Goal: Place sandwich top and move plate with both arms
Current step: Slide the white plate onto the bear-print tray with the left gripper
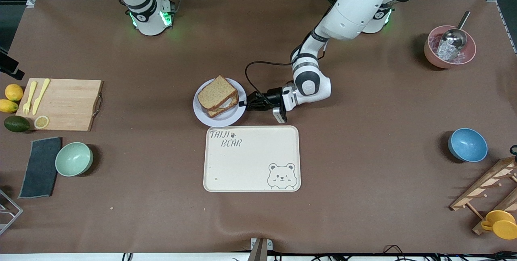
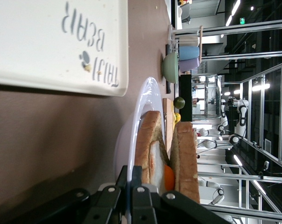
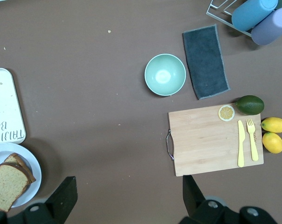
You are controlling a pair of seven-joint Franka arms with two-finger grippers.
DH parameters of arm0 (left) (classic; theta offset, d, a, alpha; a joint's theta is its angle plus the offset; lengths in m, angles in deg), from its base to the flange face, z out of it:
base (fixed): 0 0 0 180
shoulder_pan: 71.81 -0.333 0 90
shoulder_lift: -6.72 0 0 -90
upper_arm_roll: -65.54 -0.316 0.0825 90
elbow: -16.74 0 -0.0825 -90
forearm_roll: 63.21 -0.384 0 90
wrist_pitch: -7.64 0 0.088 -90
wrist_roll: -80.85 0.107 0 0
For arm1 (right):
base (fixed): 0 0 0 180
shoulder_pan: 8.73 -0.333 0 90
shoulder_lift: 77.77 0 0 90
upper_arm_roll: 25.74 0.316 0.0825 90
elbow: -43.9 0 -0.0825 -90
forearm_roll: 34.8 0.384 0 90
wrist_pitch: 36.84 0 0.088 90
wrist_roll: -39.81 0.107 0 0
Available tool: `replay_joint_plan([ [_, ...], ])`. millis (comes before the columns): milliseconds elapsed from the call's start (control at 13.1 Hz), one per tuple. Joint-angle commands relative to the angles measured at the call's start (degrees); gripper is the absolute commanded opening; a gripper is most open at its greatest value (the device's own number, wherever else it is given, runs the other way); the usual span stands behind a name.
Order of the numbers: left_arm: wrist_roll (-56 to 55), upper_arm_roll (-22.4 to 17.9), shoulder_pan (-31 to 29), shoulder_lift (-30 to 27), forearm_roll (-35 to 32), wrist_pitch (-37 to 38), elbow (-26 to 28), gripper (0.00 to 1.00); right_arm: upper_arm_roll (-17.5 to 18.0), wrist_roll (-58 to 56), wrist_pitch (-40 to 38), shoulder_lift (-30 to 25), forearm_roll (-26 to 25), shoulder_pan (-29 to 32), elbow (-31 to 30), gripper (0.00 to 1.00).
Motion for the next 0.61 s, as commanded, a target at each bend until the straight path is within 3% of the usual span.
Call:
replay_joint_plan([
  [0, 1.5, 1.9, -2.1, -3.6, 2.1, 0.0, 1.9, 0.0, 0.1, 0.9, -0.4, 0.3, 0.6, 0.2, 1.1, 1.0],
  [535, 1.3, 1.9, -7.1, -8.1, 2.0, 0.2, 5.1, 0.0, 0.1, 1.0, 1.9, 0.5, 0.7, 0.1, 1.9, 1.0],
])
